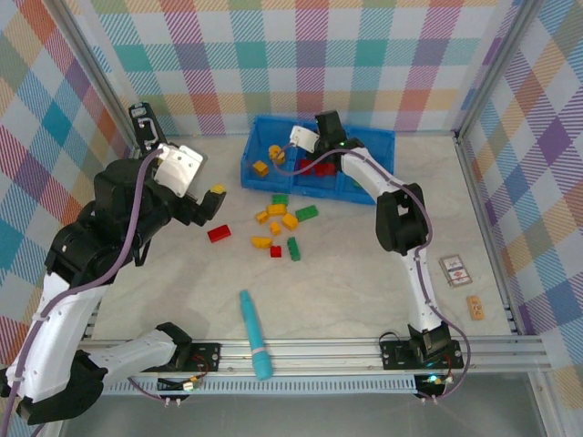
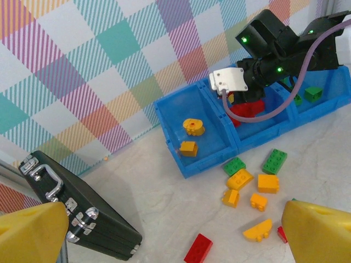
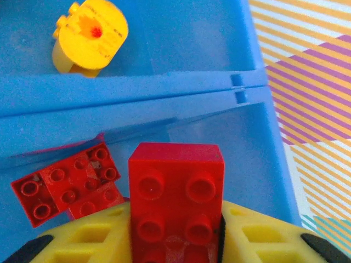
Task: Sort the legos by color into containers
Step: Place the lego in the container, then pick up the lego from the center of the table.
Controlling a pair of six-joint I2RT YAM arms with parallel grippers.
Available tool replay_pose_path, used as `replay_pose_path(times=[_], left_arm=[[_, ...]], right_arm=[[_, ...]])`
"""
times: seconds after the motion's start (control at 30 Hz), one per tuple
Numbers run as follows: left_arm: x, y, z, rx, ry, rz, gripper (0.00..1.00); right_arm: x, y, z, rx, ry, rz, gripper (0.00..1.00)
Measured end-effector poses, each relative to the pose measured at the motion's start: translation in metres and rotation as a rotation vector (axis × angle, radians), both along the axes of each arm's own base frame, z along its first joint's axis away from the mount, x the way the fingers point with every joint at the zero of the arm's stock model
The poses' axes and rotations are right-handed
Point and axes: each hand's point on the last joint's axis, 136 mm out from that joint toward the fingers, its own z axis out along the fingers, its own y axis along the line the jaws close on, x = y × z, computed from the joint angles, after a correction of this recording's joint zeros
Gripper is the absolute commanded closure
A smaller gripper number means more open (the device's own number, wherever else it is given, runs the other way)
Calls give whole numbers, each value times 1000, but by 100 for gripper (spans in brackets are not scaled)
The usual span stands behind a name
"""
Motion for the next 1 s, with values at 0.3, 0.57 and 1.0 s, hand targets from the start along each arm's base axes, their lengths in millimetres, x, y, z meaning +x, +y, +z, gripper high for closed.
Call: replay_pose_path(times=[0.3, 0.57, 1.0], left_arm=[[3, -5, -3, 6, 18, -12, 0], [8, -12, -4, 11, 38, -28, 0], [8, -12, -5, 13, 42, -31, 0]], right_arm=[[-2, -5, -10, -49, 6, 5, 44], [-38, -5, 1, -42, 56, 104, 41], [-161, 11, 63, 4, 81, 443, 24]])
